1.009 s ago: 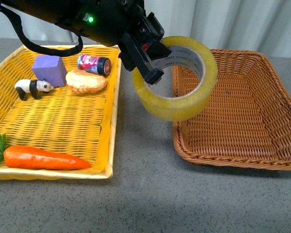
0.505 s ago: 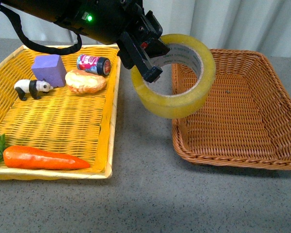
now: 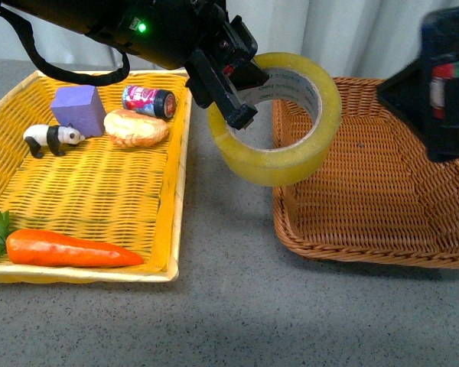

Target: Move tape to another basket

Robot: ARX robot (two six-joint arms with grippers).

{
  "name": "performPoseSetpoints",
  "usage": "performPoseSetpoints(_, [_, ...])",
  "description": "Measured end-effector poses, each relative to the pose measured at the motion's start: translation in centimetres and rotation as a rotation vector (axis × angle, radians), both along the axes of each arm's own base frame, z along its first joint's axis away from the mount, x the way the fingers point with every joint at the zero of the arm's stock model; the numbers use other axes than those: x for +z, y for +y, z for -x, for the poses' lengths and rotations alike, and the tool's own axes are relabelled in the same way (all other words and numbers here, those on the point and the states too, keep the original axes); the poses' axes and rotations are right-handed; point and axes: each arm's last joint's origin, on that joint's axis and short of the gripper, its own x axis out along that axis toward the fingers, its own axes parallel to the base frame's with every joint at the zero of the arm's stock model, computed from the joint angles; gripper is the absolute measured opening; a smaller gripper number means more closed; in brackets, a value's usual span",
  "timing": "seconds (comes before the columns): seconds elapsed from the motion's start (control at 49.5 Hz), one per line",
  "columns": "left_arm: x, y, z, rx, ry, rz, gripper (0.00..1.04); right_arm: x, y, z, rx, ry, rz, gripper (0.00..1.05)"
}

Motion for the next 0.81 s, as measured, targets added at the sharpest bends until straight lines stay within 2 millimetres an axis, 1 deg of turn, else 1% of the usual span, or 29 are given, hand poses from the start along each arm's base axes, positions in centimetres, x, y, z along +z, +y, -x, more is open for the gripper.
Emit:
performPoseSetpoints(0.141, [0.0,0.0,0.0,0.000,0.000,0.000,0.16,-0.6,1.7,-1.7,0.012,0.053,-0.027,0.96])
performPoseSetpoints(0.363, [0.0,0.0,0.0,0.001,0.000,0.000,0.16,-1.7,3.6,-3.3,0.008,0.109,-0.063,0.96])
performPoseSetpoints(0.585, [0.0,0.0,0.0,0.000,0.000,0.000,0.16,-3.4,4.4,-4.6,-0.020,0.172,-0.079,0.96])
performPoseSetpoints(0.767, [0.0,0.0,0.0,0.000,0.000,0.000,0.16,-3.5,4.5,-5.2,-0.044,0.183,-0.105,0.96])
performPoseSetpoints(0.787, [0.0,0.0,0.0,0.000,0.000,0.000,0.16,-3.5,4.4,-5.2,-0.047,0.184,-0.108,0.95])
performPoseSetpoints(0.807, [0.0,0.0,0.0,0.000,0.000,0.000,0.16,-3.5,4.4,-5.2,-0.052,0.185,-0.112,0.93])
